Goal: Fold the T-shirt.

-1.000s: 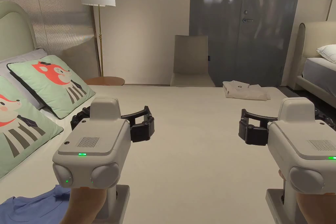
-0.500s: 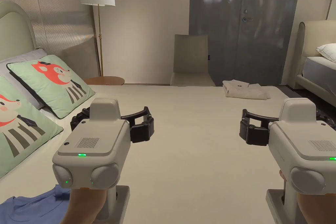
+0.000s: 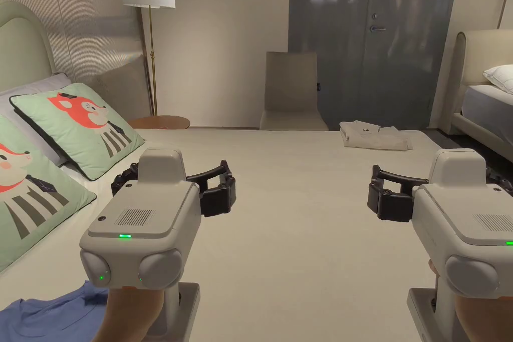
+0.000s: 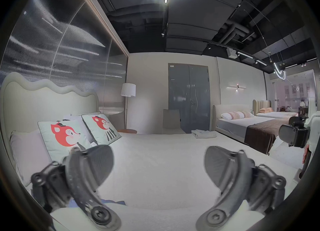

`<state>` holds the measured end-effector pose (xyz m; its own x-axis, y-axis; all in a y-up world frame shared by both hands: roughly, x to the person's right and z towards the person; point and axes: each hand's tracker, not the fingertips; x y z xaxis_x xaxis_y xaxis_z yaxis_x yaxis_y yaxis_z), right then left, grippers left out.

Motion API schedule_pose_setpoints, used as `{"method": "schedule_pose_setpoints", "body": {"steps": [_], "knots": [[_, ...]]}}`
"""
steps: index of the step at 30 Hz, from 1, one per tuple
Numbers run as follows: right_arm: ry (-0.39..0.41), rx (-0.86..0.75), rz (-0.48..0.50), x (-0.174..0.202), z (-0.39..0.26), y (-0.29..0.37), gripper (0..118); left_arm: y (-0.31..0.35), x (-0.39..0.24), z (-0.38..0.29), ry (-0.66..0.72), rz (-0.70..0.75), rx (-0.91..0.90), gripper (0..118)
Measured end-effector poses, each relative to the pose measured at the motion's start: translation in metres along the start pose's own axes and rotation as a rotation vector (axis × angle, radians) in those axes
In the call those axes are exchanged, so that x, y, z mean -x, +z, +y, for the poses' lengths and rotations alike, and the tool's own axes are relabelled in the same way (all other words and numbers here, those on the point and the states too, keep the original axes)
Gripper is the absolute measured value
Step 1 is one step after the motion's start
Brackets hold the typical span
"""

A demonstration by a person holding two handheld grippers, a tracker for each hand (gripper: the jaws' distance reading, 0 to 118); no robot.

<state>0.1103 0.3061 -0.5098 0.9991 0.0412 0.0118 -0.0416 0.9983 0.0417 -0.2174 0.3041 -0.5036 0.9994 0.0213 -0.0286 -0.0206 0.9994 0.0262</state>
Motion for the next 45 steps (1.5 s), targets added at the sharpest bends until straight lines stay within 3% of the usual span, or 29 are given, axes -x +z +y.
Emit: {"method": "schedule_pose_setpoints", "body": {"steps": [1, 2, 3, 4, 5, 6, 7, 11, 20, 33, 39, 45], "knots": [[0.0, -0.004, 0.001, 0.0, 0.0, 0.001, 118, 0.002, -0.001, 0.0, -0.005, -0.002, -0.01, 97], [0.0, -0.007, 0.005, 0.0, 0.0, 0.001, 113, 0.003, -0.003, 0.0, -0.013, -0.001, -0.017, 73], [0.005, -0.013, 0.006, 0.0, 0.0, 0.003, 98, 0.003, -0.005, 0.0, -0.027, 0.005, -0.02, 55], [0.016, -0.015, 0.004, 0.002, 0.0, 0.004, 75, 0.003, -0.007, 0.001, -0.038, 0.018, -0.022, 38], [0.034, -0.013, -0.011, 0.004, 0.001, 0.004, 36, 0.003, -0.008, 0.002, -0.042, 0.019, -0.02, 19], [0.048, -0.013, -0.032, 0.005, 0.001, 0.003, 12, 0.004, -0.009, 0.002, -0.041, 0.017, -0.019, 9], [0.046, -0.014, -0.036, 0.005, 0.001, 0.004, 4, 0.005, -0.009, 0.003, -0.038, 0.013, -0.018, 0], [0.019, -0.008, 0.0, 0.002, 0.0, 0.006, 0, 0.009, -0.013, 0.003, -0.027, -0.028, -0.015, 0], [0.035, -0.038, 0.065, 0.025, 0.007, 0.002, 0, 0.017, 0.014, 0.01, -0.023, 0.041, -0.027, 0], [-0.017, -0.014, 0.358, 0.147, -0.003, -0.03, 0, 0.07, 0.14, 0.007, -0.015, 0.367, 0.019, 0], [-0.003, 0.039, 0.406, 0.173, -0.023, -0.048, 0, 0.054, 0.166, -0.029, 0.023, 0.392, 0.175, 0], [0.028, 0.128, 0.403, 0.177, -0.055, -0.069, 0, 0.015, 0.182, -0.094, 0.128, 0.346, 0.537, 0]]}}
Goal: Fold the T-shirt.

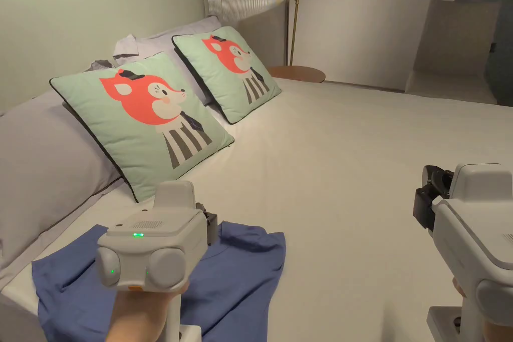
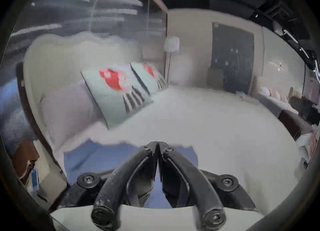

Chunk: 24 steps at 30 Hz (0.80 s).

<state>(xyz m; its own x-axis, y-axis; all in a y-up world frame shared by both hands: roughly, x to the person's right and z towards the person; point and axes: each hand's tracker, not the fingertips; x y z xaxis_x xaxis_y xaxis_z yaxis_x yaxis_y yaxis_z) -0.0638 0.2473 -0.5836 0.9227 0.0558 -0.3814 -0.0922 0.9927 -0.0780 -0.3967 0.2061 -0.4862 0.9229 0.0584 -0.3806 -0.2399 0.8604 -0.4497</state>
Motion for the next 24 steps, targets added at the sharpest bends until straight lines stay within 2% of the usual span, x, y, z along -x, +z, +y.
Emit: {"method": "schedule_pose_setpoints", "body": {"steps": [2, 3, 4, 5, 6, 7, 13, 15, 16, 17, 18, 19, 20, 24], "knots": [[-0.003, 0.037, 0.001, -0.003, -0.01, -0.01, 0, -0.024, 0.001, -0.015, 0.02, -0.024, 0.137, 1], [-0.004, 0.052, 0.001, -0.004, -0.015, -0.015, 0, -0.036, 0.002, -0.024, 0.039, -0.023, 0.211, 9], [-0.005, 0.064, -0.003, -0.005, -0.02, -0.018, 0, -0.047, 0.002, -0.031, 0.042, -0.022, 0.268, 30], [-0.006, 0.076, -0.007, -0.006, -0.024, -0.022, 0, -0.056, 0.002, -0.039, 0.047, -0.016, 0.313, 70], [-0.009, 0.088, -0.007, -0.007, -0.028, -0.025, 0, -0.064, 0.002, -0.047, 0.052, -0.01, 0.354, 91], [-0.012, 0.097, -0.006, -0.008, -0.031, -0.028, 0, -0.07, 0.001, -0.054, 0.051, -0.016, 0.384, 101], [-0.026, 0.148, -0.015, -0.013, -0.049, -0.035, 0, -0.099, 0.0, -0.093, 0.069, 0.012, 0.484, 98], [-0.03, 0.157, -0.018, -0.015, -0.052, -0.036, 0, -0.102, -0.002, -0.099, 0.041, 0.066, 0.492, 74], [-0.031, 0.159, -0.018, -0.016, -0.052, -0.034, 0, -0.096, -0.003, -0.097, 0.03, 0.051, 0.448, 70], [-0.031, 0.16, -0.02, -0.018, -0.052, -0.033, 0, -0.092, -0.003, -0.092, 0.034, 0.038, 0.458, 57], [-0.032, 0.159, -0.023, -0.019, -0.052, -0.033, 0, -0.09, -0.003, -0.088, 0.03, 0.036, 0.453, 37], [-0.037, 0.158, -0.027, -0.021, -0.051, -0.031, 0, -0.089, -0.003, -0.083, 0.03, 0.042, 0.44, 10], [-0.045, 0.155, -0.031, -0.023, -0.049, -0.029, 0, -0.086, -0.002, -0.079, 0.035, 0.067, 0.426, 2], [-0.057, 0.127, -0.045, -0.033, -0.042, -0.015, 0, -0.06, 0.003, -0.05, 0.12, 0.022, 0.333, 2]]}}
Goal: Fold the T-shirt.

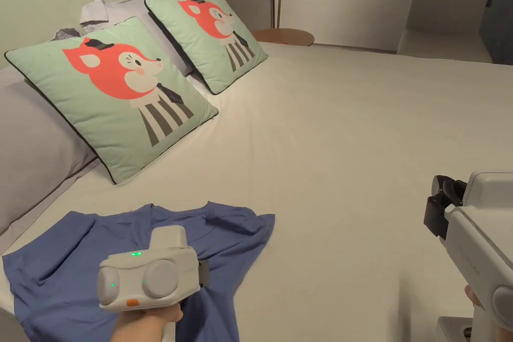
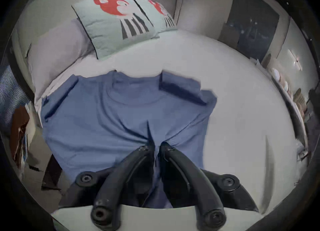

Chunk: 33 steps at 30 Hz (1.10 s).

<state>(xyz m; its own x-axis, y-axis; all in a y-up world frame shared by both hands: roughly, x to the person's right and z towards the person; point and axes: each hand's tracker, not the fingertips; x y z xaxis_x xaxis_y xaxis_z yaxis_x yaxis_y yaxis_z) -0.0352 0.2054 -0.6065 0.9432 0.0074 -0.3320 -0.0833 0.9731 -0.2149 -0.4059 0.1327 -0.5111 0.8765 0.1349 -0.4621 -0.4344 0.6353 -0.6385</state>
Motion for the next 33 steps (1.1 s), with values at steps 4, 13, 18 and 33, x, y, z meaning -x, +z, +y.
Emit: {"method": "schedule_pose_setpoints", "body": {"steps": [4, 13, 18, 33], "knots": [[-0.009, -0.036, -0.022, -0.013, 0.01, 0.018, 0, 0.053, -0.014, 0.024, 0.008, -0.059, -0.15, 2], [-0.044, -0.127, -0.102, -0.053, 0.026, 0.075, 0, 0.187, -0.093, 0.058, -0.089, -0.388, -0.505, 2], [-0.065, -0.168, -0.169, -0.083, 0.029, 0.107, 0, 0.246, -0.154, 0.063, -0.189, -0.625, -0.65, 2], [-0.102, -0.152, -0.351, -0.154, 0.004, 0.168, 0, 0.095, -0.295, -0.066, -0.407, -0.688, -0.065, 2]]}}
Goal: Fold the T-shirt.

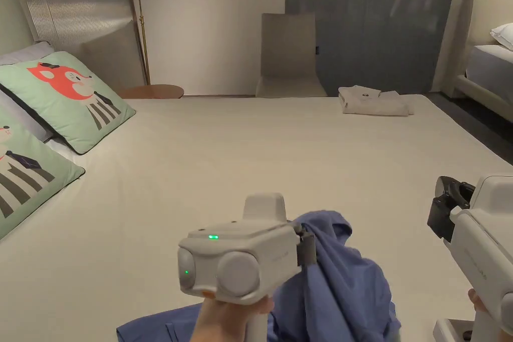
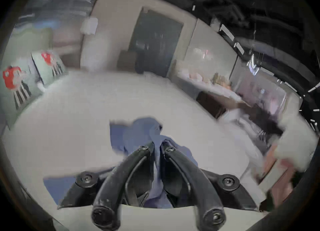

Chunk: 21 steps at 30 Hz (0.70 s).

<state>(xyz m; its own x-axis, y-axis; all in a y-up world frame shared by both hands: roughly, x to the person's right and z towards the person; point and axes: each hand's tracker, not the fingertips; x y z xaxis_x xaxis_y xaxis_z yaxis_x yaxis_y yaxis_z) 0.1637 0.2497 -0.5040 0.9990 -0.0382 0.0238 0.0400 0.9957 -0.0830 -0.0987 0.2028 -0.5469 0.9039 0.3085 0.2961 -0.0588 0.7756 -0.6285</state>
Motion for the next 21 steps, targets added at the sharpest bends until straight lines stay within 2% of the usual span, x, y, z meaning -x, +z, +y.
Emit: {"method": "schedule_pose_setpoints", "body": {"steps": [4, 10, 11, 12, 13, 14, 17, 18, 21], "knots": [[0.004, 0.022, -0.014, -0.007, -0.009, 0.005, 0, -0.068, 0.003, -0.069, 0.039, -0.018, 0.296, 2], [0.015, 0.042, -0.024, -0.013, -0.015, 0.007, 0, -0.087, -0.003, -0.102, 0.017, 0.012, 0.337, 4], [0.014, 0.043, -0.025, -0.014, -0.016, 0.007, 0, -0.084, -0.003, -0.098, 0.011, 0.009, 0.331, 15], [0.012, 0.043, -0.026, -0.014, -0.016, 0.007, 0, -0.081, -0.003, -0.092, 0.007, 0.012, 0.321, 35], [0.01, 0.044, -0.027, -0.014, -0.016, 0.007, 0, -0.074, -0.001, -0.087, 0.004, 0.014, 0.295, 35], [0.008, 0.044, -0.027, -0.014, -0.016, 0.007, 0, -0.065, 0.0, -0.08, -0.009, 0.024, 0.245, 44], [0.007, 0.035, -0.023, -0.011, -0.014, 0.007, 0, -0.025, 0.01, -0.056, -0.037, 0.061, 0.05, 103], [0.009, 0.03, -0.018, -0.009, -0.013, 0.007, 0, -0.005, 0.015, -0.045, -0.045, 0.073, -0.025, 106], [0.014, 0.014, -0.003, -0.002, -0.01, 0.006, 0, 0.048, 0.034, -0.015, -0.056, 0.169, -0.208, 106]]}}
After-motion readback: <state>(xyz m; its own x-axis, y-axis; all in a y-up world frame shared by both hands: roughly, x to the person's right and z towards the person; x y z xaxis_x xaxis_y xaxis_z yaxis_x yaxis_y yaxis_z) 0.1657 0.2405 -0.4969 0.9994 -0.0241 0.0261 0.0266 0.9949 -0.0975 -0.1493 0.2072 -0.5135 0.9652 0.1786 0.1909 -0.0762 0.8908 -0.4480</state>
